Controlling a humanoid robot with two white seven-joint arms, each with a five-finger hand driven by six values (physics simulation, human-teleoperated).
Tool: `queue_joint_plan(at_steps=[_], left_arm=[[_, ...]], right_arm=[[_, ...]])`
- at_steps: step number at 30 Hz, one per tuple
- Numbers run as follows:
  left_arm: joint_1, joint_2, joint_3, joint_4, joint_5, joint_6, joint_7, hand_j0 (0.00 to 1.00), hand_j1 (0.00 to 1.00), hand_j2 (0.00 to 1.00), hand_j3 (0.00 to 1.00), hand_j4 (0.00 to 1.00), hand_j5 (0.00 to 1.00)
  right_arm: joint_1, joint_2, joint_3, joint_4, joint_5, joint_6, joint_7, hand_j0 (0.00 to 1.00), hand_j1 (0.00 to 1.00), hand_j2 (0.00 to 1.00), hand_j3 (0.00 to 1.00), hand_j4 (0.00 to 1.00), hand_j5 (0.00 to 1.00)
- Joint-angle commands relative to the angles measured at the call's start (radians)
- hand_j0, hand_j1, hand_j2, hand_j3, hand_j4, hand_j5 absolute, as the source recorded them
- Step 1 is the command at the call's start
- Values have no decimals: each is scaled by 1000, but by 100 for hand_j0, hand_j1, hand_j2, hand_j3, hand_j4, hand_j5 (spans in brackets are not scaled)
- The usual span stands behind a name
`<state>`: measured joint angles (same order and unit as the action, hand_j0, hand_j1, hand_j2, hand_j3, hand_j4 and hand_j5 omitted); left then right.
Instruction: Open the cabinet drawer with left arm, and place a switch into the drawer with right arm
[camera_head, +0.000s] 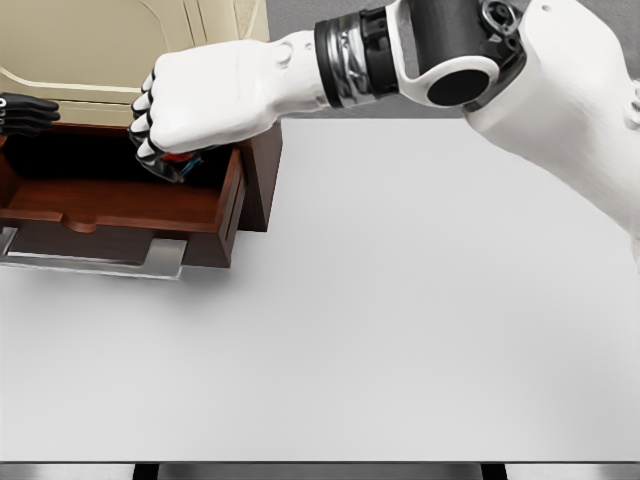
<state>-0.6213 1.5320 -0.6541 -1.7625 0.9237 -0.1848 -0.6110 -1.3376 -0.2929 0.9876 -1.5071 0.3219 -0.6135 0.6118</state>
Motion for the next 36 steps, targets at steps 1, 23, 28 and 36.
queue_joint_plan(at_steps=[1,23,28,36], left_arm=[[2,0,1,0,6,1,0,100,100,100,100,100,100],[2,-3,-4,0,3,-2,0,100,100,100,100,100,100],[-2,-29,-2,-2,4,-31,0,100,100,100,100,100,100],[-34,-276,-1,-2,-85,-58,0,100,100,100,100,100,100]], right_arm=[[-2,73,34,97,-4,3,-1,44,44,44,44,44,44],[-17,123,-9,210,8,3,-1,100,100,100,100,100,100],[103,-207,-161,-99,2,3,-1,100,100,100,100,100,100],[452,-660,-268,-254,-10,3,-1,100,100,100,100,100,100]])
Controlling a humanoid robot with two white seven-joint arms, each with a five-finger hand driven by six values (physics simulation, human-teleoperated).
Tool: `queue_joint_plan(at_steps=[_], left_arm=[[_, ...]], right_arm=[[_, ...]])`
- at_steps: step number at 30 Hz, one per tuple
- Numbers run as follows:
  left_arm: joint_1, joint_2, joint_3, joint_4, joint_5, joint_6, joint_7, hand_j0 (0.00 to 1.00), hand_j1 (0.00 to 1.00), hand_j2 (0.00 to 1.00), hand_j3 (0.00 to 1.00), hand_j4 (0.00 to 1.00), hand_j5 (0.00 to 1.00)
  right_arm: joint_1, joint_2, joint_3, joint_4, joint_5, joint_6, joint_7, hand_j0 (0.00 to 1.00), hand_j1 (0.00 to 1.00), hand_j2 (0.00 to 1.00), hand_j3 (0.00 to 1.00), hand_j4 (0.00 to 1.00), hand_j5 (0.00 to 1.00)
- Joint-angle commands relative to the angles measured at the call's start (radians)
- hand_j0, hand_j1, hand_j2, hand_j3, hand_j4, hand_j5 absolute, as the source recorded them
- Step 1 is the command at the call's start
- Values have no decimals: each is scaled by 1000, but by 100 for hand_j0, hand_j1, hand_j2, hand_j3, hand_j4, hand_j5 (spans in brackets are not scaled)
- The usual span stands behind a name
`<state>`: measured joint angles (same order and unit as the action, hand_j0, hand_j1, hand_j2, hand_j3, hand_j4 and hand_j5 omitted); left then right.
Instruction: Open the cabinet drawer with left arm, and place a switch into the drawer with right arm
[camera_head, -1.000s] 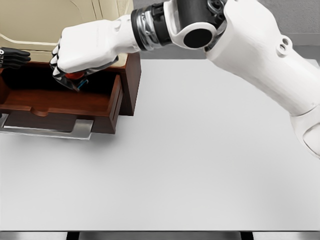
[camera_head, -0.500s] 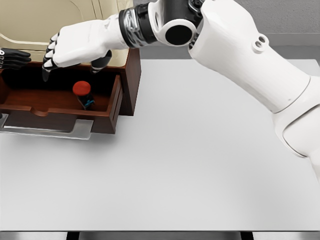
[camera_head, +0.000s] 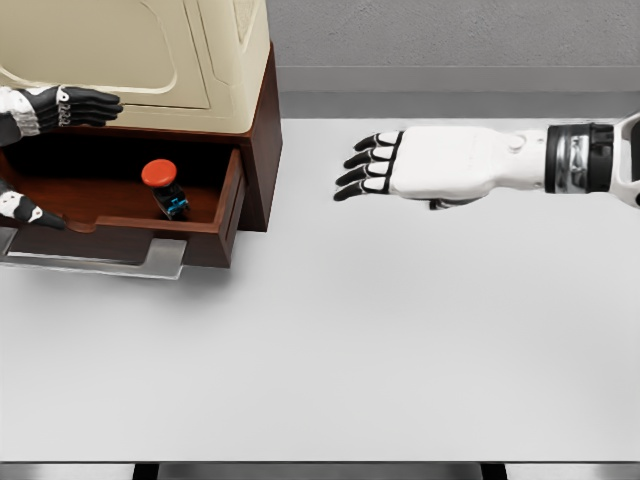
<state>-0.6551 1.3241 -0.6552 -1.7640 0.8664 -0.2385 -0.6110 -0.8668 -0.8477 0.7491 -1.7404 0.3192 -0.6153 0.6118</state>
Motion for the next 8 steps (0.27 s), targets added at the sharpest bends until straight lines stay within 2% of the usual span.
queue_joint_plan(at_steps=[1,3,8], left_arm=[[0,-85,-1,-2,-29,-5,0,100,100,100,100,100,100],[0,-91,-1,-2,-29,-5,0,100,100,100,100,100,100],[2,-95,-1,0,-29,-5,0,100,100,100,100,100,100]], right_arm=[[8,-106,-39,-21,-9,4,-1,100,100,100,100,100,100],[51,-143,-40,-19,-9,4,-1,100,100,100,100,100,100],[84,-148,-45,-19,-9,4,-1,100,100,100,100,100,100]])
